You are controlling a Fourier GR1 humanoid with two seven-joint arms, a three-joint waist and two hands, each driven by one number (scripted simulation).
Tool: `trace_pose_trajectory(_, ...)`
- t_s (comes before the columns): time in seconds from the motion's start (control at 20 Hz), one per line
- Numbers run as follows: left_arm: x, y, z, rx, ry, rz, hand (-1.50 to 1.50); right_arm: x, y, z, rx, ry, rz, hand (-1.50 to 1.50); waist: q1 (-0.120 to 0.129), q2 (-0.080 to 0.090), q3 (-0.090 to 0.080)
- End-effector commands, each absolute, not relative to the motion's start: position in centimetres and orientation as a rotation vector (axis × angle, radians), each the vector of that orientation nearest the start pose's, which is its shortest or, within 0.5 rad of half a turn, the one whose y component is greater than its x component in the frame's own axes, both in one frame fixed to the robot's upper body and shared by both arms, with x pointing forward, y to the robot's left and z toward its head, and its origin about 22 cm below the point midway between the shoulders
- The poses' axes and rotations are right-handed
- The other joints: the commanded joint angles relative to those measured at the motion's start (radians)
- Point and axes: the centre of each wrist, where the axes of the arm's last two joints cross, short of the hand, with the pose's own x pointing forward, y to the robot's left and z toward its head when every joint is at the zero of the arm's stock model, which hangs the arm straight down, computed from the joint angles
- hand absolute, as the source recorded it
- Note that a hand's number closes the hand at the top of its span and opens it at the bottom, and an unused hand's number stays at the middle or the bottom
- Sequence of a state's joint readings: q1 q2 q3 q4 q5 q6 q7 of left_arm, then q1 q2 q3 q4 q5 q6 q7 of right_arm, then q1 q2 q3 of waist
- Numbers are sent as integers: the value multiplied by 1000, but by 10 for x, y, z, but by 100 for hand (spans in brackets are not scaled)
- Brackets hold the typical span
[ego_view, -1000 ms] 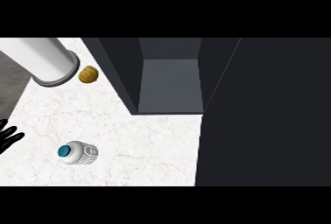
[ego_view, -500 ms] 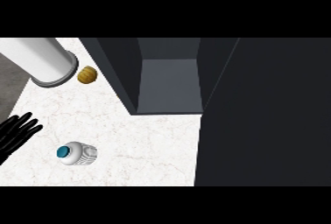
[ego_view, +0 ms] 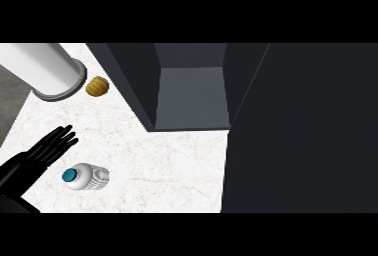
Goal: Pick up the bottled water, place it into the cabinet and close the cabinet
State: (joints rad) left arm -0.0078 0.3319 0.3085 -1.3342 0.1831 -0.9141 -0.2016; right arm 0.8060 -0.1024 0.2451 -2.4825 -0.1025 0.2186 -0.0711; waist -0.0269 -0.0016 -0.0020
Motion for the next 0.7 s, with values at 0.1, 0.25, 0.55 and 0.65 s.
trace_pose_trajectory(0.1,238,385,-40,-462,-1561,-401,-150,44,-235,141,199,-1856,80,-150,0,3,-1)
trace_pose_trajectory(0.25,243,379,-60,-465,-1560,-375,-150,50,-244,127,171,-1851,95,-150,2,4,0)
trace_pose_trajectory(0.55,234,382,-87,-423,-1540,-380,-150,33,-240,142,196,-1858,102,-150,-12,3,-1)
trace_pose_trajectory(0.65,231,381,-98,-484,-1514,-354,-150,40,-236,129,191,-1844,93,-150,-4,6,-2)
